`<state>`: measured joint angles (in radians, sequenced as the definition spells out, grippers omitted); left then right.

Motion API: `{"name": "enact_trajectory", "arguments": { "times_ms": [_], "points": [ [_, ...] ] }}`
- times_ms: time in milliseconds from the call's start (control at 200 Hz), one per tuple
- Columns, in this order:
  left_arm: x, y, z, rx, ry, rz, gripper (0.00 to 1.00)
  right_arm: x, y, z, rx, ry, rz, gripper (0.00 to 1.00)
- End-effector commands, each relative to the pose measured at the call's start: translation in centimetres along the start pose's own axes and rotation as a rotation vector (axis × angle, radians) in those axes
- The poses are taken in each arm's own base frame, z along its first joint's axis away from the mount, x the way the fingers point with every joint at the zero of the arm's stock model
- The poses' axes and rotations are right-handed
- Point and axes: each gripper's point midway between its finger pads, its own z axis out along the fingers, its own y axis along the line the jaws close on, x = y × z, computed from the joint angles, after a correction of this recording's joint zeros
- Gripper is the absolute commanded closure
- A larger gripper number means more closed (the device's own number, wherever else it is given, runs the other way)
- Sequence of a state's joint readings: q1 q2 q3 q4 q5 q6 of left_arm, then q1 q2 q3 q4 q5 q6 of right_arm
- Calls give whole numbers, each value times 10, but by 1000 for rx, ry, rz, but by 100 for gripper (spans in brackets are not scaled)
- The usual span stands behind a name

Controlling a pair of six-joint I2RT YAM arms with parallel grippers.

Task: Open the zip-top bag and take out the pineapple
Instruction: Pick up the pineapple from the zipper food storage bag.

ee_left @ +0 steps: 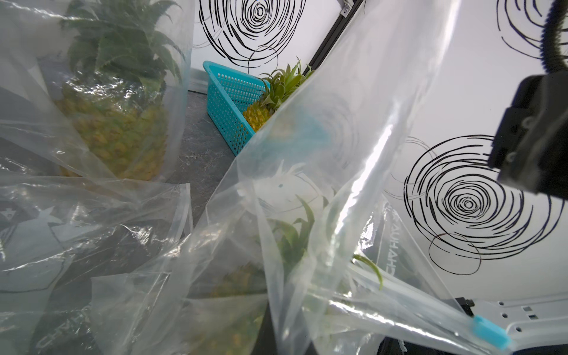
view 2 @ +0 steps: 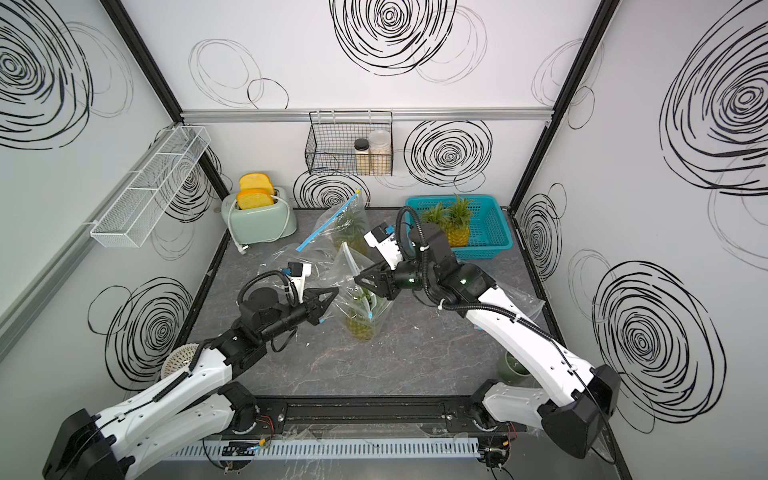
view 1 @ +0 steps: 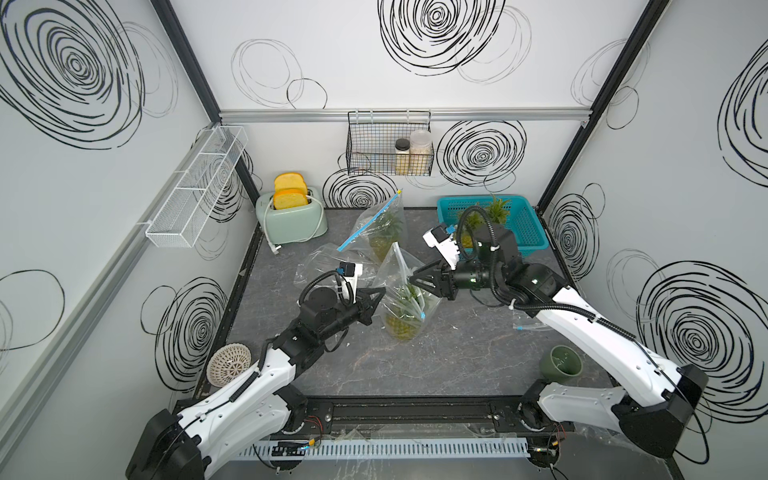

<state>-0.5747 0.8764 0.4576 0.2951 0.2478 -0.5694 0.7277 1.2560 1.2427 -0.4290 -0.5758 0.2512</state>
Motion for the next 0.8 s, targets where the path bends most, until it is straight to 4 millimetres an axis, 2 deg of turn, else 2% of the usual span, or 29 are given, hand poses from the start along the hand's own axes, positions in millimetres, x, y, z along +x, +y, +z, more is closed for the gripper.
{"name": "enact_trajectory", "arguments": {
  "times_ms": [0, 75, 215, 295, 360, 545, 795],
  "points": [
    [-20, -11, -6, 36, -95, 2, 100, 28, -29, 23, 90, 91, 85, 81],
    [-19, -13, -7, 44, -93, 4, 100, 37, -42, 33, 123, 115, 106, 85],
    [-18, -13, -9, 48, -89, 12, 100, 44, -63, 44, 202, 136, 129, 86],
    [-18, -13, -11, 44, -89, 19, 100, 45, -73, 45, 254, 136, 130, 85],
    [-17, -12, -12, 37, -89, 25, 100, 46, -81, 44, 311, 144, 130, 79],
    [-14, -7, -14, 18, -83, 30, 100, 42, -77, 43, 380, 166, 83, 62],
    [-10, -4, -14, 14, -84, 20, 100, 38, -80, 31, 471, 193, 47, 54]
  ]
}}
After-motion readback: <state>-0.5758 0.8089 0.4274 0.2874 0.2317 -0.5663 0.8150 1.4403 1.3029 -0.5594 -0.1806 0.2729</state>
